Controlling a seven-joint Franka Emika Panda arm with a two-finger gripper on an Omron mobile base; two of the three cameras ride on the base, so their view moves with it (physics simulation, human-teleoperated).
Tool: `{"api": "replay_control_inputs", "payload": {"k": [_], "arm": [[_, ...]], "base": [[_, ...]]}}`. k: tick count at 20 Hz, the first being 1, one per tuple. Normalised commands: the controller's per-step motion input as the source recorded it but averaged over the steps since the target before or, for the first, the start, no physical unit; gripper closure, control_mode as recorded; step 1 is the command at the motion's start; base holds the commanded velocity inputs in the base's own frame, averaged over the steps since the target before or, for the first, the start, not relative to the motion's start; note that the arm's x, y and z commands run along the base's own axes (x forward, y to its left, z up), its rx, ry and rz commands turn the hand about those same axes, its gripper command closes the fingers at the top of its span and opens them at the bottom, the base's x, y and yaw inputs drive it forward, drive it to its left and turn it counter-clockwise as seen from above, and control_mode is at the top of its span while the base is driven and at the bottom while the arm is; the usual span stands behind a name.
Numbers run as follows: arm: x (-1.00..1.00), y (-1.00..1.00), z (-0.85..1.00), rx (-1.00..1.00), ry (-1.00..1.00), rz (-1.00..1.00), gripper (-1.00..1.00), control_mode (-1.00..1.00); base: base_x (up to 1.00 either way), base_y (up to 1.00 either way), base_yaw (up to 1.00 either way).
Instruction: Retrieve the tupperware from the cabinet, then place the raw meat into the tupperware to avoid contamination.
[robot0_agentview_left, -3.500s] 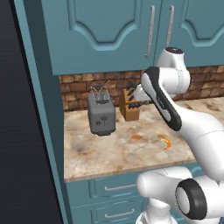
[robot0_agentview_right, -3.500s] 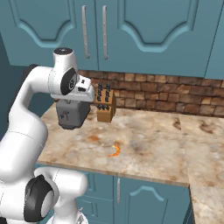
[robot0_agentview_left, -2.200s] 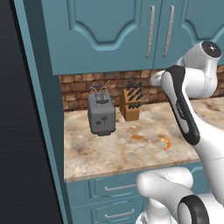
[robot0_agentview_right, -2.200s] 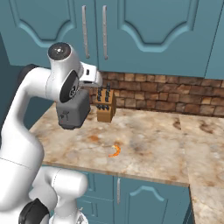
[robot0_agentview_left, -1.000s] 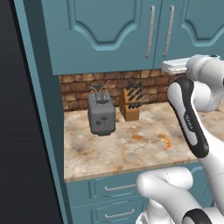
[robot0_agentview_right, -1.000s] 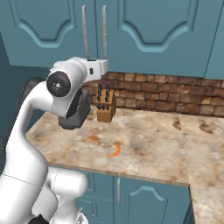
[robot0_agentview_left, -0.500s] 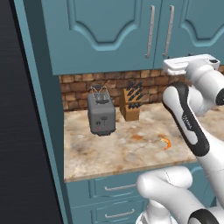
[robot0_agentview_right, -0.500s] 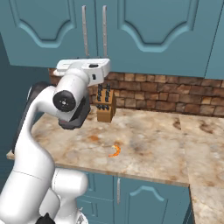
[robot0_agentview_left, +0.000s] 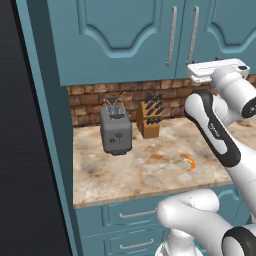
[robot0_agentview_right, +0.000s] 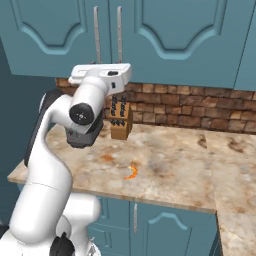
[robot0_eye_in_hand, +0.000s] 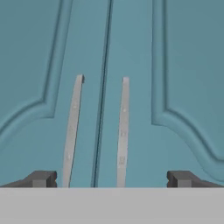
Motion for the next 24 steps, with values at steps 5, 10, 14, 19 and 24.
{"api": "replay_control_inputs", "payload": {"k": [5,10,14,19,24], "arm": [[0.22,0.0,0.0,0.0,0.0,0.0,-1.0,-1.0],[0.25,0.0,0.0,0.0,0.0,0.0,-1.0,-1.0],[0.31,0.0,0.0,0.0,0.0,0.0,-1.0,-1.0],[0.34,-0.03,0.0,0.0,0.0,0.0,-1.0,-1.0],[0.34,-0.02,0.0,0.0,0.0,0.0,-1.0,-1.0]], "base": [[0.0,0.0,0.0],[0.0,0.0,0.0],[0.0,0.0,0.0],[0.0,0.0,0.0],[0.0,0.0,0.0]]}}
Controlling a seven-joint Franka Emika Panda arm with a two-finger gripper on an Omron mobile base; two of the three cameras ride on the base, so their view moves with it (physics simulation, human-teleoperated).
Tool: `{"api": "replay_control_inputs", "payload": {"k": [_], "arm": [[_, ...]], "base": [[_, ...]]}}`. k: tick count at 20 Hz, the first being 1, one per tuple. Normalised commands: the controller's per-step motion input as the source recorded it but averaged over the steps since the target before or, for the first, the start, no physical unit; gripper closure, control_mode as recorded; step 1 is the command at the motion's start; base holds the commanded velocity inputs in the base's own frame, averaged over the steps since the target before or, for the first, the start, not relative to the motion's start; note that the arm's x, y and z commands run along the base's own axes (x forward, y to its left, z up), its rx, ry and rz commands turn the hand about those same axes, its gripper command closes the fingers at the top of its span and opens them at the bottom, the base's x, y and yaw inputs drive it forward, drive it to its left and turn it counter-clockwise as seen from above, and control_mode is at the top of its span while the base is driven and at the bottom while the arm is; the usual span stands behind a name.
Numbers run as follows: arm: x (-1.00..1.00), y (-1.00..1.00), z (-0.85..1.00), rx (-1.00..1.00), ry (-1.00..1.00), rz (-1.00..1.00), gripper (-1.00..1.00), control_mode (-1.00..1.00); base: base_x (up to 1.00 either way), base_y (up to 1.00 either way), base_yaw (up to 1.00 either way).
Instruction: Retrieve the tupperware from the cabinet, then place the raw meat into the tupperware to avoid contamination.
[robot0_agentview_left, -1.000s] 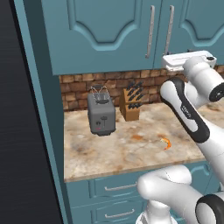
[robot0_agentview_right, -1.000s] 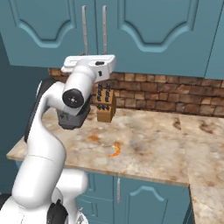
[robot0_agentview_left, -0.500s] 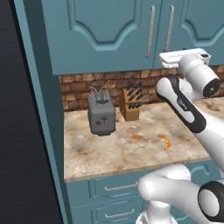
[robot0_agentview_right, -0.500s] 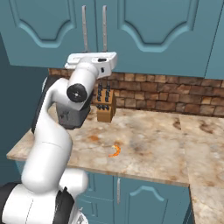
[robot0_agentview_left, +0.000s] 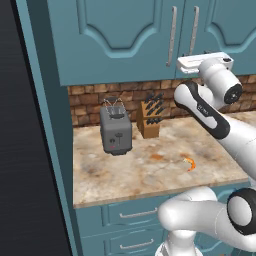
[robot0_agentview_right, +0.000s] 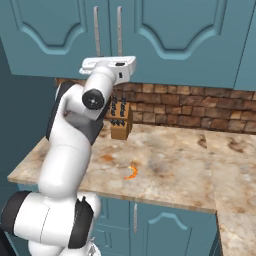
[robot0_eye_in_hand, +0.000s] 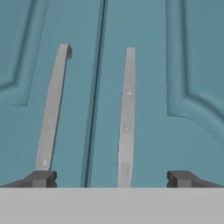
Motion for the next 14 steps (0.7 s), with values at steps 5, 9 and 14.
{"api": "replay_control_inputs", "payload": {"k": [5,9,14], "arm": [[0.31,-0.02,0.0,0.0,0.0,0.0,-1.0,-1.0],[0.31,-0.09,0.0,0.0,0.0,0.0,-1.0,-1.0],[0.3,-0.13,0.0,0.0,0.0,0.0,-1.0,-1.0]], "base": [[0.0,0.0,0.0],[0.0,0.0,0.0],[0.0,0.0,0.0]]}}
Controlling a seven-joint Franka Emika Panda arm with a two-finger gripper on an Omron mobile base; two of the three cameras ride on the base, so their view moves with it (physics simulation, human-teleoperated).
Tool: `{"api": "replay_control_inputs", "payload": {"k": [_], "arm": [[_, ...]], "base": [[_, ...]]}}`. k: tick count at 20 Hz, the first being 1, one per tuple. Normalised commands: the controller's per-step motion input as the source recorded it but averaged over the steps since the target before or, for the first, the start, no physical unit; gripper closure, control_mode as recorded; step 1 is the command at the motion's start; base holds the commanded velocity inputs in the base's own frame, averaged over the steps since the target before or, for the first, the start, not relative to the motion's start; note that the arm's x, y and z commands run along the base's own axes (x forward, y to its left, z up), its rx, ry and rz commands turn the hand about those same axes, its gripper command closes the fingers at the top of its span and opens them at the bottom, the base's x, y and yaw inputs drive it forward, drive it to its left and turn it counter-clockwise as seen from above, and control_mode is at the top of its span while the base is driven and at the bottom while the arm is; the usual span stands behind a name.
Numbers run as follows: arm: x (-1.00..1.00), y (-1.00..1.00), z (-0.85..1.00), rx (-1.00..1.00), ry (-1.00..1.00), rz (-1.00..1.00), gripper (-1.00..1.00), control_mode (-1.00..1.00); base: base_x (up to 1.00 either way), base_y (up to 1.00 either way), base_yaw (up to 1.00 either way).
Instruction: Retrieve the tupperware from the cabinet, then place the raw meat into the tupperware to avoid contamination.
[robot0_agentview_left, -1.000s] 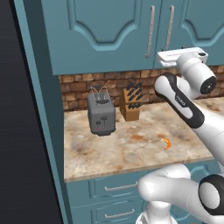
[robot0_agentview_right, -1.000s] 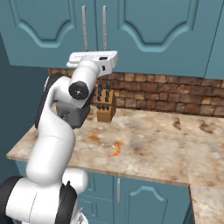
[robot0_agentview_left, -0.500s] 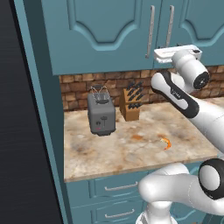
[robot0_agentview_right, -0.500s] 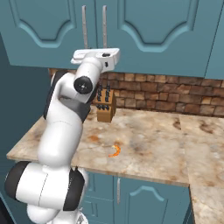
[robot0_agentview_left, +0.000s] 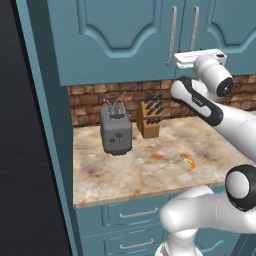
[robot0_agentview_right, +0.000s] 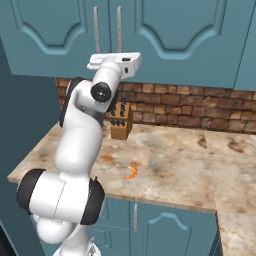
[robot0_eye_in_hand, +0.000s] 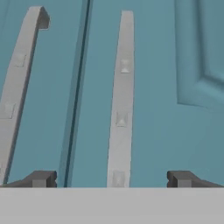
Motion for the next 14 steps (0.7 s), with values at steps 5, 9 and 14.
{"api": "replay_control_inputs", "payload": {"k": [5,9,14], "arm": [[0.29,-0.07,0.0,0.0,0.0,0.0,-1.0,-1.0],[0.29,0.0,0.0,0.0,0.0,0.0,-1.0,-1.0],[0.28,0.0,0.0,0.0,0.0,0.0,1.0,-1.0]], "base": [[0.0,0.0,0.0],[0.0,0.0,0.0],[0.0,0.0,0.0]]}}
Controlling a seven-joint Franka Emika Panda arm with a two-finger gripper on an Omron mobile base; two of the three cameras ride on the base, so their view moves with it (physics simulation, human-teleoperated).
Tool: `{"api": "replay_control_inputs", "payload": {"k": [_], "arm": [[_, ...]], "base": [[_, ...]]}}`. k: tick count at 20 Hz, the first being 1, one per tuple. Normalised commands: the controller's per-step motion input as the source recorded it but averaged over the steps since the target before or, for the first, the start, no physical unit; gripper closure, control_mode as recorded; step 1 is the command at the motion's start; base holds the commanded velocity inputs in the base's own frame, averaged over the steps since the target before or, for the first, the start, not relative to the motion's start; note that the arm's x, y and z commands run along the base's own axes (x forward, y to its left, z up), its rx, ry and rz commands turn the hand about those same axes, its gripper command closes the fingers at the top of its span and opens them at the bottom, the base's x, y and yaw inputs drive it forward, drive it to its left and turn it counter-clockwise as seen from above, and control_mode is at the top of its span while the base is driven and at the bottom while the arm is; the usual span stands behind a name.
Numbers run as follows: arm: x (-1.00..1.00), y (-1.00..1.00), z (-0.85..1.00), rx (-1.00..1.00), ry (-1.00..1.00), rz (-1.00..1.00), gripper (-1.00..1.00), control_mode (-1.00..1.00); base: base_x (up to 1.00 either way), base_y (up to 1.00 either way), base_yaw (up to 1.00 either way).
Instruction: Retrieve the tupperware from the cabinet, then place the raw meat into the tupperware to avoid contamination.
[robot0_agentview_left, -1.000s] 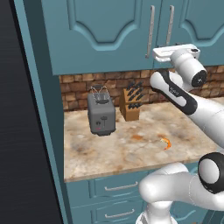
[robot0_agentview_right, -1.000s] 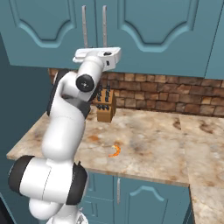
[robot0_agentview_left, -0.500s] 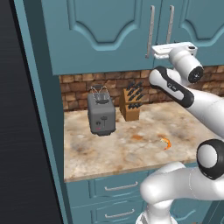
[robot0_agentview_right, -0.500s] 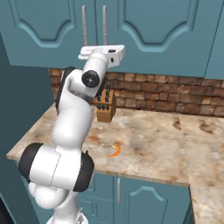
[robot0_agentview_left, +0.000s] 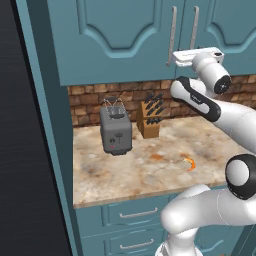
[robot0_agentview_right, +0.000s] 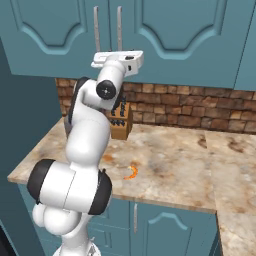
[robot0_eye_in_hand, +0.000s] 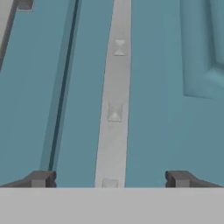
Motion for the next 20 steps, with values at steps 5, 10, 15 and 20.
{"api": "replay_control_inputs", "payload": {"k": [5,10,15,20], "arm": [[0.19,0.0,0.0,0.0,0.0,0.0,1.0,-1.0],[0.04,0.11,0.0,0.0,0.0,0.0,1.0,-1.0],[0.06,0.25,-0.02,0.0,0.0,-0.04,1.0,-1.0],[0.0,0.36,-0.02,-0.01,0.01,-0.03,1.0,-1.0]], "base": [[0.0,0.0,0.0],[0.0,0.0,0.0],[0.0,0.0,0.0],[0.0,0.0,0.0]]}}
